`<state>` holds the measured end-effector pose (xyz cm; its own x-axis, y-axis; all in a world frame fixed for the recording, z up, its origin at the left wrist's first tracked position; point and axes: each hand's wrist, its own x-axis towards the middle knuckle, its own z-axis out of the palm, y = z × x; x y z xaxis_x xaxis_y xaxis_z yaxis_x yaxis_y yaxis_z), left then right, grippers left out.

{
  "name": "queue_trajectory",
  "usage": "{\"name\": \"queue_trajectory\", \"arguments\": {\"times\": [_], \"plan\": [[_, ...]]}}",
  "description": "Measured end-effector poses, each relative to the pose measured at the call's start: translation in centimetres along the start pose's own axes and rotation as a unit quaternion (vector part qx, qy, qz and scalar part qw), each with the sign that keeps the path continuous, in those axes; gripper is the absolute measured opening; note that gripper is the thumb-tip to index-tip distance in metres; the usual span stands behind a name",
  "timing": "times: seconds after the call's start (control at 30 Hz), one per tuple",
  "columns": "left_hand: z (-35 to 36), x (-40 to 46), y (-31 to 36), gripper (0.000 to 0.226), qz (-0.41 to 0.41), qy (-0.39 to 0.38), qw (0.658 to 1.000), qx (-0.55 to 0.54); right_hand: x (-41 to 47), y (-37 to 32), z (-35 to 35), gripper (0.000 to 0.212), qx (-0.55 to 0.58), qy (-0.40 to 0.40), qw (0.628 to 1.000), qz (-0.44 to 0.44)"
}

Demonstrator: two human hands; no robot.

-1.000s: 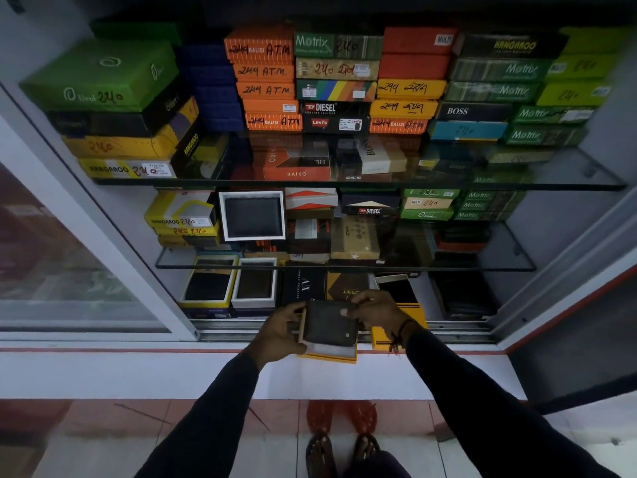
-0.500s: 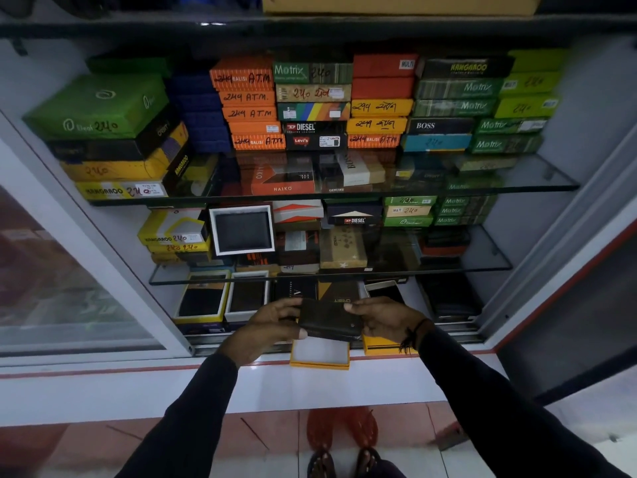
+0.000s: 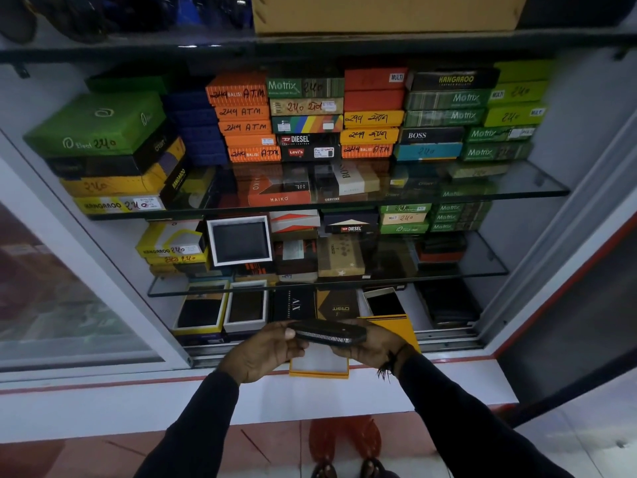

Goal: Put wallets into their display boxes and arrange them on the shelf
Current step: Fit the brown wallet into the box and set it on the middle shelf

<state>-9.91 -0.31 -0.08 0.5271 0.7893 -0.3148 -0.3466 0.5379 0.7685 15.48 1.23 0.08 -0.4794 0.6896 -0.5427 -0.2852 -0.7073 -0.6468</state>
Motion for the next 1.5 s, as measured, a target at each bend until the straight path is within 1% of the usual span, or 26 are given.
{"name": "queue_trajectory", "arguments": {"times": [0.1,0.2,0.27,0.33,0.4,0.43,0.53,0.63,0.73,0.87,1.0,1.1,1.13,1.2,1.27,1.37,1.43,1.47,1.5], "plan": [[-1.1,-0.3,0.0,0.062,0.004,0.038,0.998,0.045,0.0,-0.2,-1.1,0.019,-0.081,0.02,0.996,-0.013],[-2.8,-1.1,-0.3,0.056,0.042,0.112,0.989,0.084,-0.6,-0.6,-3.3,0.015,-0.119,0.068,0.989,-0.052],[-3.2,-1.2,-0.9,0.054,0.056,0.156,0.979,0.117,-1.3,-1.0,-3.7,0.014,-0.141,0.073,0.985,-0.073],[-2.9,-0.6,-1.7,0.043,0.085,0.182,0.973,0.112,-1.8,-1.4,-2.5,0.015,-0.152,0.077,0.982,-0.088],[-2.0,0.3,-2.4,0.029,0.113,0.215,0.963,0.113,-2.2,-1.4,-0.3,0.022,-0.179,0.083,0.974,-0.114],[-1.5,0.7,-2.6,0.028,0.122,0.227,0.959,0.121,-2.3,-1.1,1.0,0.027,-0.203,0.08,0.967,-0.128],[-0.1,1.8,-3.2,0.043,0.142,0.237,0.949,0.15,-2.3,0.8,4.7,0.029,-0.258,0.088,0.95,-0.15],[0.2,2.1,-3.7,0.046,0.149,0.224,0.951,0.149,-2.1,2.3,6.5,0.026,-0.246,0.126,0.945,-0.173],[-0.6,1.5,-3.9,0.043,0.151,0.22,0.954,0.14,-2.4,2.2,6.3,0.026,-0.239,0.123,0.948,-0.168],[-1.7,0.8,-3.6,0.052,0.126,0.219,0.965,0.072,-3.1,0.1,4.5,0.021,-0.263,0.165,0.937,-0.161],[-2.8,0.0,-2.7,0.03,0.124,0.172,0.977,0.029,-3.7,-2.8,1.3,0.019,-0.262,0.186,0.931,-0.173],[-2.7,0.0,-2.7,0.029,0.094,0.144,0.985,0.021,-3.2,-3.9,0.1,0.02,-0.268,0.173,0.938,-0.138],[-2.4,0.2,-2.8,0.028,0.085,0.134,0.987,0.007,-3.0,-3.9,-0.1,0.018,-0.253,0.158,0.946,-0.128],[-1.7,0.4,-3.1,0.029,0.072,0.106,0.991,-0.035,-2.4,-3.4,-0.1,0.015,-0.189,0.128,0.967,-0.117],[-0.7,0.5,-3.2,0.038,0.055,0.055,0.995,-0.063,-2.0,-2.9,-0.1,0.018,-0.154,0.106,0.977,-0.099],[0.7,0.8,-3.5,0.055,0.034,-0.011,0.998,-0.044,-1.7,-1.4,0.3,0.026,-0.154,0.046,0.984,-0.075],[1.2,1.1,-3.6,0.059,0.035,-0.024,0.999,-0.023,-1.1,-0.2,0.3,0.02,-0.096,0.066,0.992,-0.05],[1.3,1.2,-3.7,0.058,0.039,-0.018,0.999,-0.021,-1.0,0.4,0.4,0.015,-0.054,0.091,0.994,-0.041],[1.1,1.1,-3.8,0.057,0.044,-0.008,0.999,-0.024,-0.9,0.8,0.5,0.016,-0.019,0.11,0.993,-0.037]]}}
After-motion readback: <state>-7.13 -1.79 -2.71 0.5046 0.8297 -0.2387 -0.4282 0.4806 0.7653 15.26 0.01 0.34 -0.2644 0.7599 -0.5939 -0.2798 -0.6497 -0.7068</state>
